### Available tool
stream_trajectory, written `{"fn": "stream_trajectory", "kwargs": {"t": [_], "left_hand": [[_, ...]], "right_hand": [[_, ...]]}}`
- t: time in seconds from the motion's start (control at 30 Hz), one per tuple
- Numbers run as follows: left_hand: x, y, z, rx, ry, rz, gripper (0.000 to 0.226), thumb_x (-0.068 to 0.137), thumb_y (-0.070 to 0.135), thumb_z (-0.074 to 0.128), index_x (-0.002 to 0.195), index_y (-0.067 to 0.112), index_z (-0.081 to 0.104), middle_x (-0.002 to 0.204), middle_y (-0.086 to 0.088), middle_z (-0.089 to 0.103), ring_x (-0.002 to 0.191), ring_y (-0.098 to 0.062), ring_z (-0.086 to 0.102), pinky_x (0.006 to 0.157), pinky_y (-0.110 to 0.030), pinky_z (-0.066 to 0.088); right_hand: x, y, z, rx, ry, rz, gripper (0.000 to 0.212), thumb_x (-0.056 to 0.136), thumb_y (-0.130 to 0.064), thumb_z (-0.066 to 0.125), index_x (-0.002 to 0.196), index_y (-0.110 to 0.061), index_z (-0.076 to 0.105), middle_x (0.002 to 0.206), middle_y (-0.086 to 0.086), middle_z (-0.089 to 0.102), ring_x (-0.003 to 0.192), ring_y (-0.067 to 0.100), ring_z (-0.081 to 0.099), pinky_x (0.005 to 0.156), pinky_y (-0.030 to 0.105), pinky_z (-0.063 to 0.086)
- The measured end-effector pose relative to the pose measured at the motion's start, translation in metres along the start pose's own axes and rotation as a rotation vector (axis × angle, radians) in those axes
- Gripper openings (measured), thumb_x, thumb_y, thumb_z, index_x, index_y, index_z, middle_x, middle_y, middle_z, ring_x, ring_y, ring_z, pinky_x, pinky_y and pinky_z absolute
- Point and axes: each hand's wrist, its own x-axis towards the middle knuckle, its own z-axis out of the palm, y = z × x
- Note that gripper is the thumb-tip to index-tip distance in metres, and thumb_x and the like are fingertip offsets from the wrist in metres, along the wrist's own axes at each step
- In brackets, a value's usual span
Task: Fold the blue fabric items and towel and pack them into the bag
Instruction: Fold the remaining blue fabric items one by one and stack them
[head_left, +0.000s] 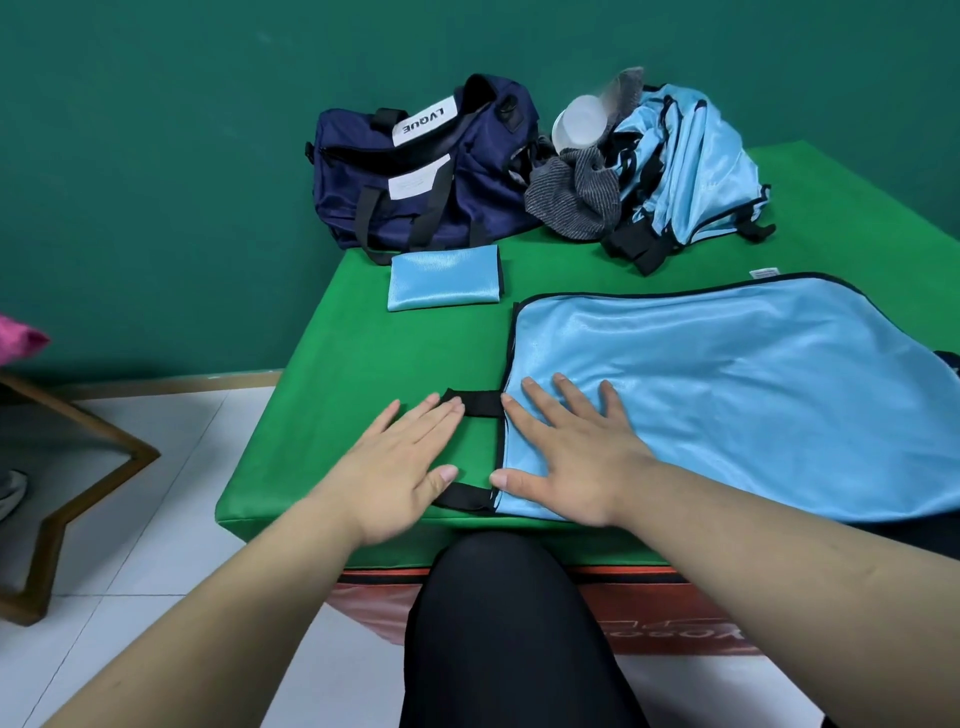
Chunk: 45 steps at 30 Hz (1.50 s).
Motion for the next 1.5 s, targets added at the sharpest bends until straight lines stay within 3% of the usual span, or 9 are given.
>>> {"fn": "stream_trajectory", "kwargs": {"t": [0.1,0.57,0.7,0.8,0.9,1.03,1.23,1.37,1.5], "left_hand": [[-0.002,-0.001,0.001,-0.011,0.0,-0.006,0.084,0.086,0.07,-0.009,0.157,0.025,-0.009,0.161,0.017,-0.013,0.149,-0.003,-0.016,0.123,-0.037,-0.008],[-0.004,0.0,0.004,-0.108,0.08,-0.046,0.076,0.09,0.059,0.008,0.159,0.027,0.007,0.161,0.02,0.002,0.15,-0.002,-0.002,0.123,-0.037,-0.005],[-0.004,0.002,-0.007,-0.137,-0.034,-0.051,0.075,0.09,0.063,0.007,0.158,0.032,0.002,0.162,0.021,-0.007,0.15,-0.002,-0.011,0.123,-0.043,-0.005],[0.0,0.012,-0.025,-0.187,-0.155,-0.127,0.061,0.103,0.05,0.023,0.158,0.033,0.003,0.161,0.021,-0.01,0.15,-0.004,-0.012,0.123,-0.044,-0.004],[0.003,0.024,-0.041,-0.231,-0.152,-0.191,0.056,0.107,0.041,0.027,0.158,0.033,0.008,0.163,0.018,-0.006,0.151,-0.007,-0.009,0.124,-0.041,-0.003],[0.01,0.045,-0.058,-0.248,-0.115,-0.198,0.054,0.106,0.047,0.023,0.158,0.035,0.01,0.164,0.016,-0.004,0.151,-0.007,-0.009,0.122,-0.046,-0.009],[0.049,0.109,-0.075,-0.175,-0.119,-0.106,0.058,0.105,0.051,0.022,0.158,0.031,0.009,0.165,0.009,-0.011,0.151,-0.012,-0.014,0.122,-0.049,-0.01],[0.084,0.175,-0.083,-0.121,-0.104,0.032,0.059,0.105,0.05,0.024,0.158,0.031,0.008,0.165,0.005,-0.014,0.151,-0.015,-0.017,0.121,-0.048,-0.01],[0.112,0.233,-0.084,-0.117,-0.093,0.151,0.06,0.105,0.05,0.026,0.158,0.029,0.01,0.165,0.004,-0.015,0.151,-0.015,-0.016,0.122,-0.046,-0.008]], "right_hand": [[0.0,0.001,-0.001,0.001,0.0,0.0,0.1,0.075,-0.092,0.006,0.156,-0.036,-0.012,0.165,-0.008,-0.017,0.152,0.022,-0.019,0.117,0.062,-0.01],[0.002,0.004,-0.009,-0.006,-0.128,-0.029,0.127,0.052,-0.103,0.012,0.156,-0.035,-0.015,0.164,-0.007,-0.023,0.151,0.024,-0.022,0.117,0.064,-0.01],[-0.003,0.003,-0.013,0.006,-0.075,-0.047,0.126,0.056,-0.103,0.014,0.157,-0.032,-0.011,0.166,-0.006,-0.017,0.152,0.023,-0.02,0.117,0.064,-0.009],[-0.014,0.005,-0.025,0.054,0.019,-0.097,0.125,0.057,-0.102,0.021,0.158,-0.032,0.0,0.167,-0.006,-0.01,0.152,0.015,-0.016,0.119,0.06,-0.009],[-0.031,0.02,-0.037,0.227,0.064,-0.071,0.104,0.075,-0.086,0.046,0.158,-0.034,0.012,0.167,-0.01,-0.005,0.152,0.011,-0.012,0.123,0.05,-0.004],[-0.056,0.056,-0.045,0.352,0.161,-0.006,0.071,0.09,-0.064,0.054,0.152,-0.035,0.035,0.166,-0.008,0.013,0.153,0.012,0.002,0.124,0.044,0.009],[-0.109,0.119,-0.068,0.41,0.313,0.138,0.046,0.094,-0.043,0.062,0.138,-0.028,0.057,0.153,-0.006,0.042,0.146,0.012,0.027,0.116,0.023,0.018],[-0.15,0.173,-0.071,0.459,0.403,0.258,0.031,0.093,-0.034,0.066,0.123,-0.03,0.066,0.139,-0.013,0.055,0.141,0.006,0.036,0.114,0.023,0.025],[-0.188,0.223,-0.071,0.58,0.548,0.441,0.02,0.092,-0.024,0.066,0.109,-0.031,0.072,0.116,-0.014,0.066,0.112,0.006,0.057,0.092,0.02,0.037]]}}
